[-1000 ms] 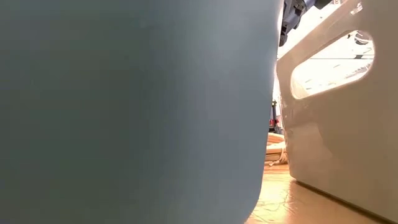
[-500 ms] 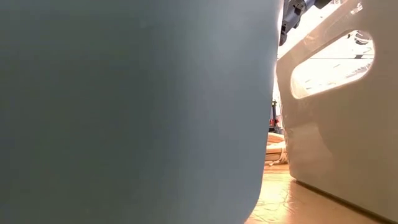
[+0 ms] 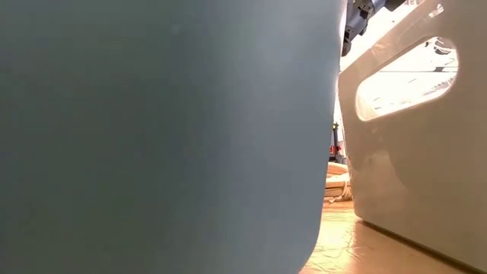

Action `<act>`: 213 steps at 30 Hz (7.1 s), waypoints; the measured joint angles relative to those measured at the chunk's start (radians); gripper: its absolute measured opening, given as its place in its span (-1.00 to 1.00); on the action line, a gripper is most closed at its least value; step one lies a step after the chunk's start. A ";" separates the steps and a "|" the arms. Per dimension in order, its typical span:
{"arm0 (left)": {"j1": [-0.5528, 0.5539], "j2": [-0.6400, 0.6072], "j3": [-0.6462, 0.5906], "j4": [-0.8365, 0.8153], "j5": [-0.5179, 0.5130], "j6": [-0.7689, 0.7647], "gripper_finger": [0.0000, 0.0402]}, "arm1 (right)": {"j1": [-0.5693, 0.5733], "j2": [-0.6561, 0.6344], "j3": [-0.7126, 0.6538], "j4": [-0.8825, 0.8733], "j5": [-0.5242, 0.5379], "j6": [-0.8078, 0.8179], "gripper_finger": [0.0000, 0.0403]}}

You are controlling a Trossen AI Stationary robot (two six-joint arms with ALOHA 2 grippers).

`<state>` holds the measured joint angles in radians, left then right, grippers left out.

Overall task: Pick & Place USB Port
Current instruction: Put the small black charger cable into the grey bin, then put the large brown charger cable into the dark blue bin

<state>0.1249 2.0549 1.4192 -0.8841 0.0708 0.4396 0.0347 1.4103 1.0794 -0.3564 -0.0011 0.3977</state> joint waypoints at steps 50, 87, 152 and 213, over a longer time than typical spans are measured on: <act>-0.352 -0.635 0.084 0.252 -0.576 -1.094 -0.94 | -0.139 -0.001 0.000 0.806 -0.265 0.219 -0.22; -0.310 -0.608 0.083 0.323 -0.184 -1.046 -0.57 | -0.122 0.000 0.000 0.876 -0.375 0.301 -0.93; -0.780 -0.849 0.083 0.169 -0.709 -1.108 -0.55 | 0.501 0.152 0.000 -0.012 -0.376 0.334 -0.14; -0.759 -0.731 0.036 0.015 -0.720 -1.520 -0.55 | 0.105 0.487 0.006 -0.042 -0.025 0.316 -0.16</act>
<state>-0.6341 1.3239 1.4555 -0.8691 -0.6491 -1.0802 0.1395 1.8976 1.0854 -0.3986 -0.0260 0.7133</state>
